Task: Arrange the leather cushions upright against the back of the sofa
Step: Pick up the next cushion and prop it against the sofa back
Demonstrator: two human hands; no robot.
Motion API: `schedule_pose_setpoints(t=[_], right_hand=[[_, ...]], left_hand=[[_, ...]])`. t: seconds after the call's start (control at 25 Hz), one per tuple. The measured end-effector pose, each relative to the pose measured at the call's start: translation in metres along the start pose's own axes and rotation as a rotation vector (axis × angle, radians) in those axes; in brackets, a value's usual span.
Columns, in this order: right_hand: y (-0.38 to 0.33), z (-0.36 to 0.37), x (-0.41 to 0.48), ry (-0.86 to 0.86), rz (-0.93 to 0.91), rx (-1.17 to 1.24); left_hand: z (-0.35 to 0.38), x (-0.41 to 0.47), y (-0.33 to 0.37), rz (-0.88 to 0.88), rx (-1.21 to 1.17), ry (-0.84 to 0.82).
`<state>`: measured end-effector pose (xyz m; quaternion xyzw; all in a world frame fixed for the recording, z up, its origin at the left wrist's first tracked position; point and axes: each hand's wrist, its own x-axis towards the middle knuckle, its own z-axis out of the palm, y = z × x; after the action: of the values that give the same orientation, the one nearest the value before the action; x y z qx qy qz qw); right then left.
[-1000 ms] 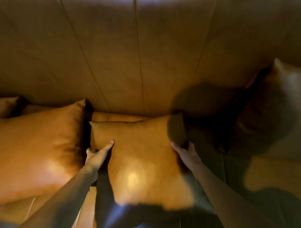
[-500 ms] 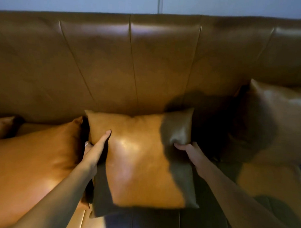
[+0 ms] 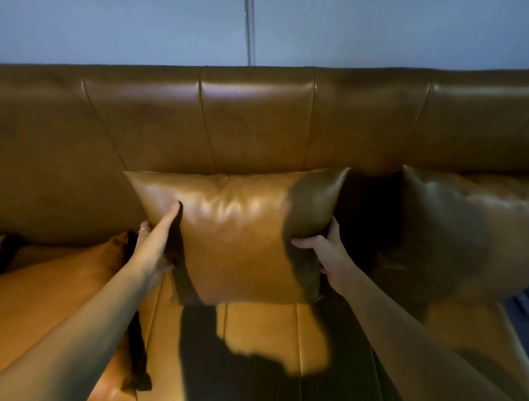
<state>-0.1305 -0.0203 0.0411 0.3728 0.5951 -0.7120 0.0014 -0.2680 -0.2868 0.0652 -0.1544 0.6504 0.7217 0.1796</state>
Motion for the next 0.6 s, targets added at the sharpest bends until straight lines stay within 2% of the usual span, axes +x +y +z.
schedule_pose_setpoints(t=[0.24, 0.4, 0.6], right_hand=[[-0.008, -0.009, 0.001, 0.012, -0.049, 0.047], [-0.015, -0.007, 0.015, 0.075, -0.024, -0.113], [-0.025, -0.01, 0.018, 0.142, -0.097, -0.339]], left_hand=[[0.014, 0.0, 0.0, 0.032, -0.059, 0.055], [0.021, 0.004, 0.0, 0.024, -0.018, 0.066], [0.025, 0.006, 0.003, 0.015, 0.027, 0.091]])
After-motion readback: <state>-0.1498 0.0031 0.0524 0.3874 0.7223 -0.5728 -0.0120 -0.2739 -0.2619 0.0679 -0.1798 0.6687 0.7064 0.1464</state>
